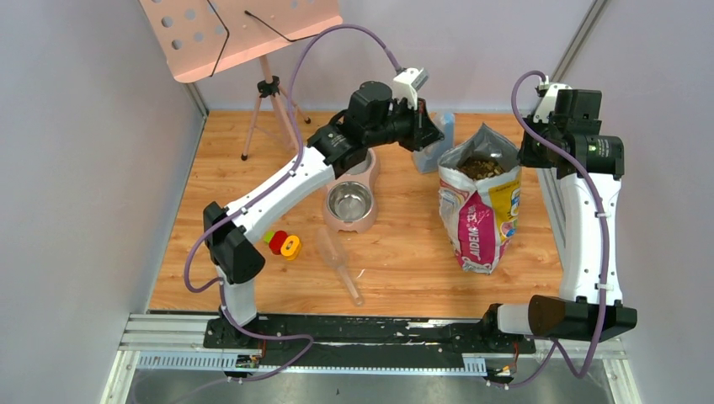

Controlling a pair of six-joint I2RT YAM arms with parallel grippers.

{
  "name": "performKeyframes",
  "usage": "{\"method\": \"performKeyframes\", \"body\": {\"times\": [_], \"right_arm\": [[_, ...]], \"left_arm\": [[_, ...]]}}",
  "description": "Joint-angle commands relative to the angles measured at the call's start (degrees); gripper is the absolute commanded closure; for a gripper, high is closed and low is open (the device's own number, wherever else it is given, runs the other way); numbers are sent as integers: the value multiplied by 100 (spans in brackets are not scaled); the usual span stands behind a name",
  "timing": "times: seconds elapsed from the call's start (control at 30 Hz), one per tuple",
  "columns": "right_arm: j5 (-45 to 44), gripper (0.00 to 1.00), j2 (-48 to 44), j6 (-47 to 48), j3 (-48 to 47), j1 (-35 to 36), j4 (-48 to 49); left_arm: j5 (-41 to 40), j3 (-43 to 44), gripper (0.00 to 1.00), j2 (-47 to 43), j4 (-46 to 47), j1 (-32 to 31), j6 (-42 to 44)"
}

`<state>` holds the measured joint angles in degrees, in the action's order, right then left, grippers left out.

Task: Serve the pet food

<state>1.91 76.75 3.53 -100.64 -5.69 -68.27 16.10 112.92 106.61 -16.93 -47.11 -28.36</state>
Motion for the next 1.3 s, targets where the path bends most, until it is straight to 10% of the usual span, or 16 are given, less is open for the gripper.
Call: {"method": "performKeyframes", "body": {"times": [0.0,0.1,0.4,0.53,0.63,0.97,1.27], "right_arm": [[-31,100,-337,-31,-153,-18,922],[37,100,-323,-41,-149,-15,925],[172,100,-353,-19,-66,-19,929],[33,100,-338,61,-24,-19,967],[-292,100,-297,252,-32,-51,1140],[-307,100,84,482,-364,-652,1371],[-149,100,-130,310,189,-652,1380]], "left_arm": [[80,339,90,196,240,-156,330],[-207,559,50,577,245,-208,546],[-408,1017,44,1757,646,-236,1343],[-691,869,62,1824,739,-237,1418],[-1124,828,98,1785,734,-214,1188],[-1342,1159,100,1262,491,-219,-8],[528,661,44,1047,1270,-214,33]]}}
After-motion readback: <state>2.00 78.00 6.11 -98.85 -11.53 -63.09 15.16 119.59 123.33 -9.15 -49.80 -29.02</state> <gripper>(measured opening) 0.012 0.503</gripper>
